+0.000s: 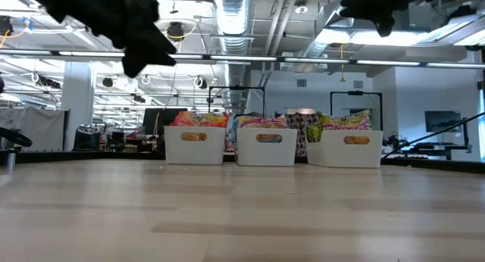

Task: Sort Maruchan noodles
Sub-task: Return to Home Position

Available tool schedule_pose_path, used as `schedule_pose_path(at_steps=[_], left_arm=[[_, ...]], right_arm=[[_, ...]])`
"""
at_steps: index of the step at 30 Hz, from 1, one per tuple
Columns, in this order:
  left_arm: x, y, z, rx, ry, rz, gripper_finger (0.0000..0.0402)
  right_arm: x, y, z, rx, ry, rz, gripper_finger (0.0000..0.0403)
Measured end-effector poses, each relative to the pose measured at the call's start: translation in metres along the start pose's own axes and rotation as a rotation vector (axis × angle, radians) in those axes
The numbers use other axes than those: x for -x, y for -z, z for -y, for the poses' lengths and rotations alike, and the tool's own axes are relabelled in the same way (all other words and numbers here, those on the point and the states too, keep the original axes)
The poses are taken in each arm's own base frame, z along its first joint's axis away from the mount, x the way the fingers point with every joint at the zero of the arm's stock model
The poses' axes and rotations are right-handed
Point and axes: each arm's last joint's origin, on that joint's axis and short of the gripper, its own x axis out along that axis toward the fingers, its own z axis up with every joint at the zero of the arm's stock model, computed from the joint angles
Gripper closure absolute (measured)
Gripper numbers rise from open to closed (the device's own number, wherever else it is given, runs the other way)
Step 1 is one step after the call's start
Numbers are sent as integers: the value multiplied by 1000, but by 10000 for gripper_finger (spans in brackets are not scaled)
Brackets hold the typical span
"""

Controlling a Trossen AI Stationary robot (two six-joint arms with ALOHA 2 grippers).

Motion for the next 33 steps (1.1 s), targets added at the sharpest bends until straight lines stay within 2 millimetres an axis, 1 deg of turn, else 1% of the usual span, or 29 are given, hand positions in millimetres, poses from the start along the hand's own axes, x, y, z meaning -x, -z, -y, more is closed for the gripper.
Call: schedule_pose_path(at_steps=[2,4,8,11,15,19,24,27,33], left_arm=[[10,6,9,-16,3,51,276],[18,13,15,-17,3,111,276],[28,29,21,-8,35,192,276],[32,41,23,-17,84,201,276],[36,53,25,-27,125,194,276],[38,69,21,-31,141,177,276],[37,93,10,-8,149,173,276],[36,105,3,-3,152,179,276],[35,126,-8,8,150,192,276]], right_arm=[[0,-2,-4,27,-27,26,276],[-1,2,-5,36,-42,39,276],[-13,27,1,3,-47,53,276],[-19,42,6,-39,-69,131,276],[-23,59,10,-71,-77,149,276],[-23,64,10,-78,-88,148,276],[-24,73,11,-114,-99,125,276],[-25,79,12,-135,-95,98,276],[-26,86,14,-138,-88,80,276]])
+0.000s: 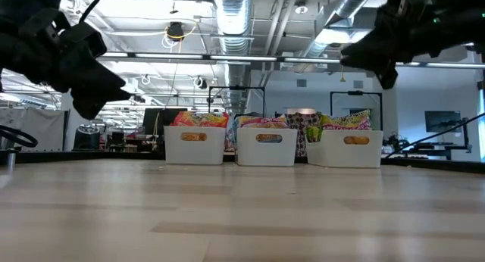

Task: Sort Maruchan noodles
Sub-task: Return to Home Position

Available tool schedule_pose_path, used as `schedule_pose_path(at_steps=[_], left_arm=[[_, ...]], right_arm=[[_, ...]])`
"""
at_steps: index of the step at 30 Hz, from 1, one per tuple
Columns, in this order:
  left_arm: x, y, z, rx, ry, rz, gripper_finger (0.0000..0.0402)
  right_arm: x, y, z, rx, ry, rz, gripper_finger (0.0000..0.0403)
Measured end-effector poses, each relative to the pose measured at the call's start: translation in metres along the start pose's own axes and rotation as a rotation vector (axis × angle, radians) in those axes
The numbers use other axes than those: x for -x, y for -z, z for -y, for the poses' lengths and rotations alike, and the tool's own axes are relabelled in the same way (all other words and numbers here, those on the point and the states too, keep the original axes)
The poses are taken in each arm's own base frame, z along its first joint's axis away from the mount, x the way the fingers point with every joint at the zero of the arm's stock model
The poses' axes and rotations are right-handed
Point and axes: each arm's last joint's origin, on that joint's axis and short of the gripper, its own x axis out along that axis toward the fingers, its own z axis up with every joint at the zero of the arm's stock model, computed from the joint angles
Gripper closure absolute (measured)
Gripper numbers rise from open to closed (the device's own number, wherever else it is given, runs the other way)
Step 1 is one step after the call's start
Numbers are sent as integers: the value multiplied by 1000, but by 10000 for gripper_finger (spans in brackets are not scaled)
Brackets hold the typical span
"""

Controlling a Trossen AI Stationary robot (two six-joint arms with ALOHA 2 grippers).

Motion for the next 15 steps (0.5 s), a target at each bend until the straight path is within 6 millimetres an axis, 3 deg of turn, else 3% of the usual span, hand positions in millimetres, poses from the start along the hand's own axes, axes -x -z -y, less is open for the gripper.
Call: schedule_pose_path(at_steps=[8,15], left_arm=[[1,1,-1,-52,-21,1,276],[1,1,-2,-50,-44,11,276]], right_arm=[[2,26,12,-66,33,-79,276],[6,46,16,58,38,-172,276]])
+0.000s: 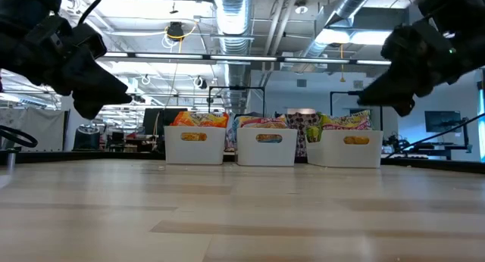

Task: Sort Maruchan noodles
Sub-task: Return to Home Position

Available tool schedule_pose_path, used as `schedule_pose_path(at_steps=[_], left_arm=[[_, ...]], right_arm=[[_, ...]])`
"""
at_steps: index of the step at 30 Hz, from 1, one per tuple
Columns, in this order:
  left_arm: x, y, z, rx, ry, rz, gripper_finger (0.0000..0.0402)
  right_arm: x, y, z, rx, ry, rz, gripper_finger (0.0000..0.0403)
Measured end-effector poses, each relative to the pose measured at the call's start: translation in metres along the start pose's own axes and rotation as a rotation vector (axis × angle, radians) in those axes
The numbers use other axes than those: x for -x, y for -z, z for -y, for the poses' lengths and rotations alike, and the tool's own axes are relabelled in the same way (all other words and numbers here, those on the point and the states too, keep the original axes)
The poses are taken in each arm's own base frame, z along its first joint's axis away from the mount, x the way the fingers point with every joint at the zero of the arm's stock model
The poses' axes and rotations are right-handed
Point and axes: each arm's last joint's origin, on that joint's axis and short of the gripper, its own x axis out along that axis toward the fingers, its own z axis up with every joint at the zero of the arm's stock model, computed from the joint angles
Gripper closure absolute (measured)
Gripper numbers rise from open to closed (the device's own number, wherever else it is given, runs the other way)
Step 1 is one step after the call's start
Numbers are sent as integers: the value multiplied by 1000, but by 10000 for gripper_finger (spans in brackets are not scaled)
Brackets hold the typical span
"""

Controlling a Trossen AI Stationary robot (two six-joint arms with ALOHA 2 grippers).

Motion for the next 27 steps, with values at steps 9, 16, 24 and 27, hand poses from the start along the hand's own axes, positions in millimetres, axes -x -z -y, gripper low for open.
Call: schedule_pose_path(at_steps=[9,16,24,27], left_arm=[[0,4,-6,36,-140,-5,276],[1,9,-9,-5,-196,-46,276],[1,5,-5,-238,-104,-65,276],[1,7,-6,-341,-103,-95,276]], right_arm=[[1,11,5,38,49,-109,276],[1,12,6,79,53,-121,276],[2,28,14,58,62,-127,276],[2,34,17,18,70,-138,276]])
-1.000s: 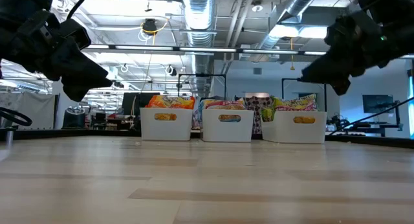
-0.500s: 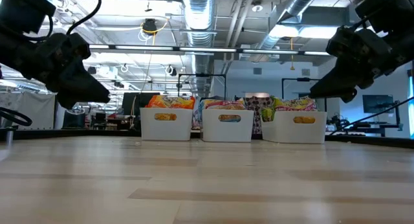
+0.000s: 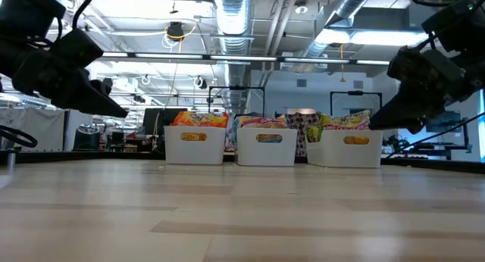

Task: Sort Maruchan noodles
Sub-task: Return to Home Position

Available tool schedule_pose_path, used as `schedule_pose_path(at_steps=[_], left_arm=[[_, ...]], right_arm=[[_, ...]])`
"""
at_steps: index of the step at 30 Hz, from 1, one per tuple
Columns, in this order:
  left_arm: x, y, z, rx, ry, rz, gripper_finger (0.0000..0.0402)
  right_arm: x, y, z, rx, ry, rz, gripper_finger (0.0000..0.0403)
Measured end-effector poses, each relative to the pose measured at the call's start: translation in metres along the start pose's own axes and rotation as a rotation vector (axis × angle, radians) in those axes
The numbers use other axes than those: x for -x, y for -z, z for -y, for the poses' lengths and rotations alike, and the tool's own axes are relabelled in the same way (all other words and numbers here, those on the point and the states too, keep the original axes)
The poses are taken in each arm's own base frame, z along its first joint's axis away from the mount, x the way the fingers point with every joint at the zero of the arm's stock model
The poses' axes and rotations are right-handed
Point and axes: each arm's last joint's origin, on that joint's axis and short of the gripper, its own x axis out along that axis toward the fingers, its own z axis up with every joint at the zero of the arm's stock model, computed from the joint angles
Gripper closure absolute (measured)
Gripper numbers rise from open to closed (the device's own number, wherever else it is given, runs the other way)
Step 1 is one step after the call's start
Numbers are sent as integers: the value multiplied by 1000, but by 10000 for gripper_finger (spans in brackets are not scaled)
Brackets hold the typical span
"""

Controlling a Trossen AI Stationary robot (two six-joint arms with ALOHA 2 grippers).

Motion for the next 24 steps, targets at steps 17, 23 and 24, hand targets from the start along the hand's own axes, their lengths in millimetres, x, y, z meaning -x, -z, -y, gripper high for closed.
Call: schedule_pose_path(at_steps=[17,23,24], left_arm=[[0,7,-1,-61,-6,-79,276],[1,6,-1,-59,-5,-72,276],[2,5,-1,-55,-3,-57,276]], right_arm=[[1,10,5,15,48,-101,276],[1,10,5,16,50,-105,276],[2,10,5,16,49,-104,276]])
